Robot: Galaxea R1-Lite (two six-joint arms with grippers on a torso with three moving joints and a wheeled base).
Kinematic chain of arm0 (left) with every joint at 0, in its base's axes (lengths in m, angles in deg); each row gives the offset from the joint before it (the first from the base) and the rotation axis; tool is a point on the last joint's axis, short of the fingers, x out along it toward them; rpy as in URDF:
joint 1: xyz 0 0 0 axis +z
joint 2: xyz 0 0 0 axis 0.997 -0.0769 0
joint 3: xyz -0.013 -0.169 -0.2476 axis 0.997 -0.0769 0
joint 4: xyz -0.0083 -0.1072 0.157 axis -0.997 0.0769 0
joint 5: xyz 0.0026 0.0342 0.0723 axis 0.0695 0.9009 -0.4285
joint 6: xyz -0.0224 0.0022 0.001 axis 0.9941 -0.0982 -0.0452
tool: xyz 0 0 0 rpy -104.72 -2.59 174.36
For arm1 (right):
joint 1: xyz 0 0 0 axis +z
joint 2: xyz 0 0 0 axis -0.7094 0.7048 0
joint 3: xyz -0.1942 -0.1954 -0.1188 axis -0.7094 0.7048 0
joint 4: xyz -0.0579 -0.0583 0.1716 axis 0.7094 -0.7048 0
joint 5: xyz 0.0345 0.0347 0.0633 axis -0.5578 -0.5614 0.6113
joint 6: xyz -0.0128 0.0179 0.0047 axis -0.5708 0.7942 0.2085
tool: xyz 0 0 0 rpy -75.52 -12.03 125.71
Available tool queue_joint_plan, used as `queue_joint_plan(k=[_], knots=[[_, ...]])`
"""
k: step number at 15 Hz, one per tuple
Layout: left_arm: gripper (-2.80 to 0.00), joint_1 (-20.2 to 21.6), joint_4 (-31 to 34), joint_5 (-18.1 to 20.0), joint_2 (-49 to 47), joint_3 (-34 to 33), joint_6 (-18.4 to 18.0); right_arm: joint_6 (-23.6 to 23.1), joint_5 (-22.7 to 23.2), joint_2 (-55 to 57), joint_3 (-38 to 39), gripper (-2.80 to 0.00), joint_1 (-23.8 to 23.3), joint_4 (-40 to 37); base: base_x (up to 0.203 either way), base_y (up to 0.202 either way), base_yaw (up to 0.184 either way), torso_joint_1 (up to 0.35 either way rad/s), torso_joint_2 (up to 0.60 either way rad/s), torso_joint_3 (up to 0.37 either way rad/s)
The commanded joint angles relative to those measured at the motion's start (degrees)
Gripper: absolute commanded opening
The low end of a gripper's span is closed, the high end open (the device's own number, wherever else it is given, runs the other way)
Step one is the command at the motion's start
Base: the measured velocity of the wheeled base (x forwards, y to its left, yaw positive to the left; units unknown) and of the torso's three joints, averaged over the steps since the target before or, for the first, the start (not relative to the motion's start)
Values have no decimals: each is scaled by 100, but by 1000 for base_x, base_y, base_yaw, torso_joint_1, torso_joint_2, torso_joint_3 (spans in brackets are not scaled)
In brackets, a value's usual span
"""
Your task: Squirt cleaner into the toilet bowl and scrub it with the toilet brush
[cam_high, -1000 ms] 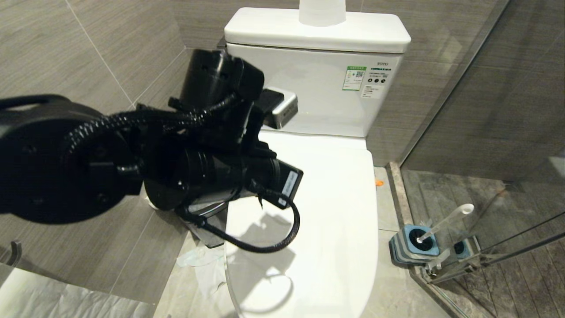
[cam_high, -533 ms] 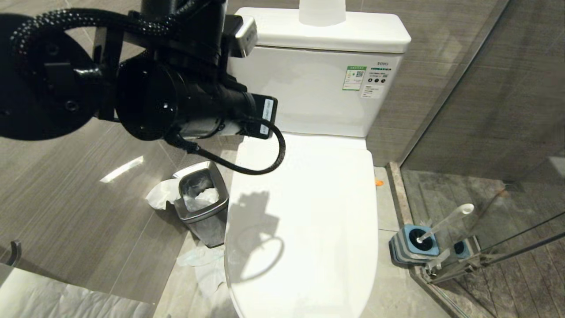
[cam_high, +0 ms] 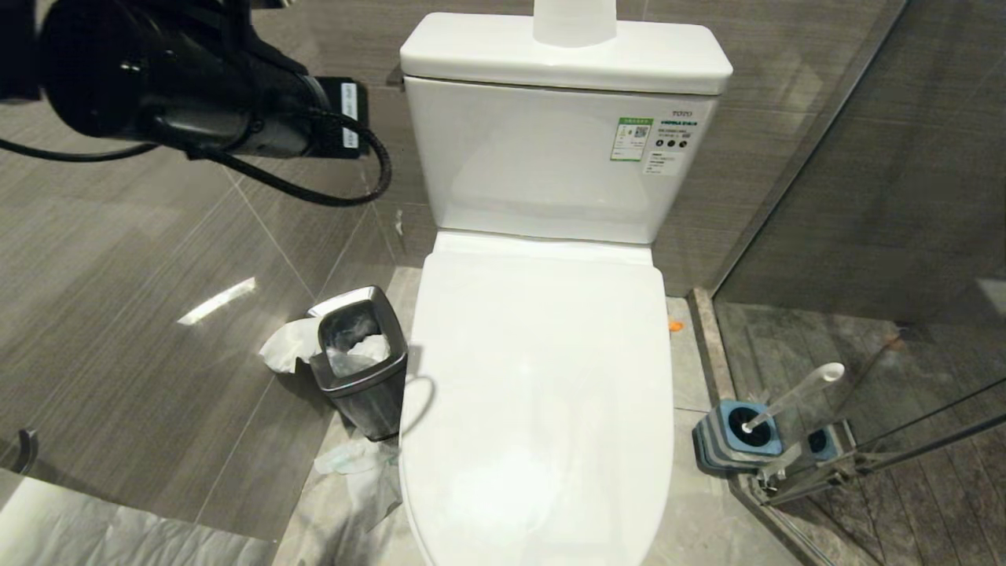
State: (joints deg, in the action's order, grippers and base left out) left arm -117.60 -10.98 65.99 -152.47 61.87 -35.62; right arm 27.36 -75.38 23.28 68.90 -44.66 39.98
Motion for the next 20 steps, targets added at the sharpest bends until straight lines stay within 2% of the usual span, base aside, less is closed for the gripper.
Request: queue_joint_plan(k=[1, 2, 3, 6, 7, 9, 12, 14, 17, 20], knots=[[-280, 383, 483, 451, 595, 55, 266, 1, 3, 5, 0, -280, 0, -6, 0, 0, 0, 0, 0, 0], [-280, 553, 651, 746, 792, 64, 416, 1, -5, 5, 0, -280, 7, -2, 0, 0, 0, 0, 0, 0], [-280, 657, 708, 865, 960, 106, 450, 1, -4, 5, 0, -280, 1, -6, 0, 0, 0, 0, 0, 0], [-280, 750, 710, 854, 1490, 274, 425, 1, 0, 5, 0, -280, 5, -2, 0, 0, 0, 0, 0, 0], [-280, 778, 621, 803, 1646, 279, 315, 1, 3, 5, 0, -280, 3, 2, 0, 0, 0, 0, 0, 0], [-280, 1124, 166, 788, 1849, 251, 53, 1, 3, 5, 0, -280, 0, 2, 0, 0, 0, 0, 0, 0], [-280, 1378, -375, 935, 2219, 201, -165, 1, -4, 5, 0, -280, 9, -1, 0, 0, 0, 0, 0, 0], [-280, 1716, -409, 1134, 2632, -141, -211, 1, -4, 5, 0, -280, 0, -6, 0, 0, 0, 0, 0, 0], [-280, 2314, -414, 1709, 3419, -1058, -244, 1, -1, 5, 0, -280, 0, 2, 0, 0, 0, 0, 0, 0], [-280, 2584, -433, 1829, 4284, -2045, -310, 1, 3, 5, 0, -280, 0, 2, 0, 0, 0, 0, 0, 0]])
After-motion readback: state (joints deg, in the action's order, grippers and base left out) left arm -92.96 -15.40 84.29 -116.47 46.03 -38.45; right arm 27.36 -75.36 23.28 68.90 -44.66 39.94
